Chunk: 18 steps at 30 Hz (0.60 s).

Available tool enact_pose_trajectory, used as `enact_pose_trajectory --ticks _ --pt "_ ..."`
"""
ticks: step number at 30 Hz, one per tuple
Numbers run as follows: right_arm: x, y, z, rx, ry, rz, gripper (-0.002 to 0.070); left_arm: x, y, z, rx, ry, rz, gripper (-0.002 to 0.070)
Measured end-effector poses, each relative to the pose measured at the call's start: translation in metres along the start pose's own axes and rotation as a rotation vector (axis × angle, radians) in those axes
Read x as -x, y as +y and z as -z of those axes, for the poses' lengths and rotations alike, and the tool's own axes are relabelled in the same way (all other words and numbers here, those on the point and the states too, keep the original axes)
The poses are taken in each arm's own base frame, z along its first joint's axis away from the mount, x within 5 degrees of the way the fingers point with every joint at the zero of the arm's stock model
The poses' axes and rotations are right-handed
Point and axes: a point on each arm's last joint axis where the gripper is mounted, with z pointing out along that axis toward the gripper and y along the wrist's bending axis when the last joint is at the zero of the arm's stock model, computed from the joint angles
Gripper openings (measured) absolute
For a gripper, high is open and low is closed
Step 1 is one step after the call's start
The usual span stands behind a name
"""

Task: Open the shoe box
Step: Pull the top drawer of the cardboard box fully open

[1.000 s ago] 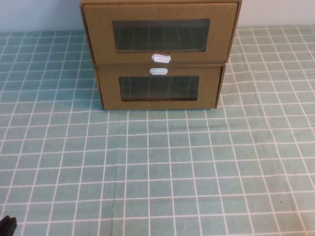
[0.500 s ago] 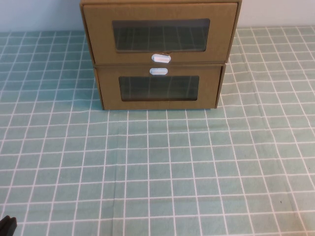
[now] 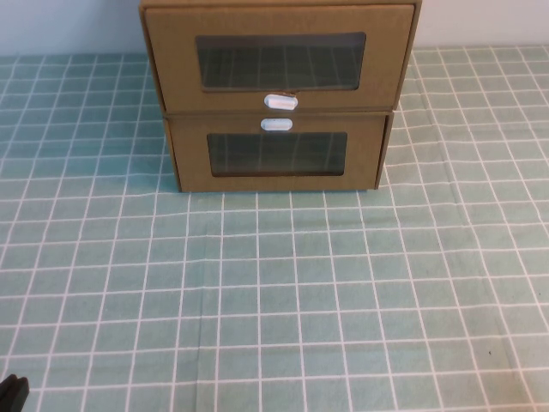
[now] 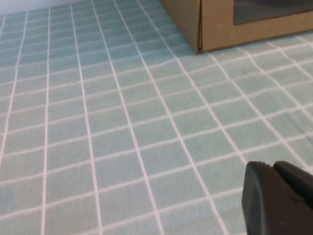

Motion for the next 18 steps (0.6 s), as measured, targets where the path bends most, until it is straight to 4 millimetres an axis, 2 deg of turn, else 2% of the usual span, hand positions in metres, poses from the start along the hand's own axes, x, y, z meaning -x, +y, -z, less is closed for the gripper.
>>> enact_pose_trajectory --ticks 5,10,13,18 --pt "0.018 0.001 0.002 0.013 -0.199 0.000 -0.0014 0.013 0.000 0.001 -0.005 -0.139 0.049 -0.0005" --pt "0.049 0.003 0.014 0.036 -0.568 0.000 -0.0013 0.038 0.003 0.008 0.017 -0.438 0.099 -0.0005" --pt "0.061 0.004 0.024 0.047 -0.736 0.000 -0.0013 0.051 0.006 0.016 0.036 -0.598 0.107 -0.0005" --pt "0.070 0.004 0.033 0.056 -0.886 -0.001 -0.0013 0.059 0.008 0.022 0.051 -0.714 0.114 -0.0005"
